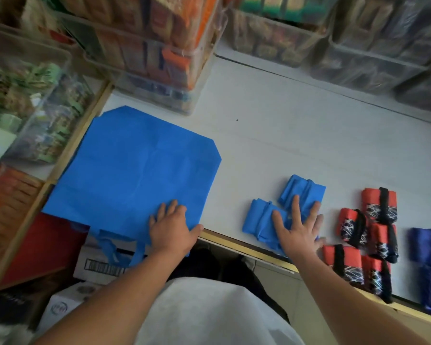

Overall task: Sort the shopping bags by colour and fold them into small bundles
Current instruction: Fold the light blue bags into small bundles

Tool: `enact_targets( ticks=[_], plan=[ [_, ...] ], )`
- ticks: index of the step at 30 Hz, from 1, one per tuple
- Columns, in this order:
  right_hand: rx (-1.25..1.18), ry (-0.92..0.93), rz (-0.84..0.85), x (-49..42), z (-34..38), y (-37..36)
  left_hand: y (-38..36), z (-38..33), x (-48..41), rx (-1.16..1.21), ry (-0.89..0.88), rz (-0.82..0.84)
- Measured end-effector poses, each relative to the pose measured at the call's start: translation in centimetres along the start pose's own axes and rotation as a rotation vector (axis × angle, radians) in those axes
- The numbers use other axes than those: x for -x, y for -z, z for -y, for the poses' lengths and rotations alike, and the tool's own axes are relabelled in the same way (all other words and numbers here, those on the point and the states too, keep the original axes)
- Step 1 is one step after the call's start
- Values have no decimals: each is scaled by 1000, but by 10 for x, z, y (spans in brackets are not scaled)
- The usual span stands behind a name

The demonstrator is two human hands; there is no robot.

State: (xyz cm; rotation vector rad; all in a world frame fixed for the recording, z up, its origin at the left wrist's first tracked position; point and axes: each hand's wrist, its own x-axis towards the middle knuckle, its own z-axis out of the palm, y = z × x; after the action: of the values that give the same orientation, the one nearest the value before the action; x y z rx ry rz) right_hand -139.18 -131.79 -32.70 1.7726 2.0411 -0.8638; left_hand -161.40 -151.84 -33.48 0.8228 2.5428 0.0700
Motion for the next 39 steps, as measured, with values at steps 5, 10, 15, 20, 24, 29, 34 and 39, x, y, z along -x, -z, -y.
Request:
enact_targets(
  ticks=[5, 10, 15, 20, 24, 29, 34, 39],
  plan=[
    [60, 27, -18, 2, -2, -2, -5, 13, 0, 182, -70, -122],
    [61, 104, -56, 9, 1, 6, 0, 11, 3, 251, -88, -116],
    [72, 35, -126, 21, -21, 11, 17, 5, 3, 430, -77, -172],
    [60, -90, -6, 24, -59, 14, 28, -17, 5, 491, -213, -191],
    [21, -99, -75, 24, -68, 26, 41, -44, 14, 522, -251, -168],
    [-266, 210, -131, 53, -8, 49, 58, -72, 17, 649, -211, -128],
    [-745, 366, 478, 95, 85, 80, 97, -105, 2, 865, -39, -116],
    [-786, 430, 192, 92, 115, 80, 131, -133, -12, 1049, -119, 81]
  ],
)
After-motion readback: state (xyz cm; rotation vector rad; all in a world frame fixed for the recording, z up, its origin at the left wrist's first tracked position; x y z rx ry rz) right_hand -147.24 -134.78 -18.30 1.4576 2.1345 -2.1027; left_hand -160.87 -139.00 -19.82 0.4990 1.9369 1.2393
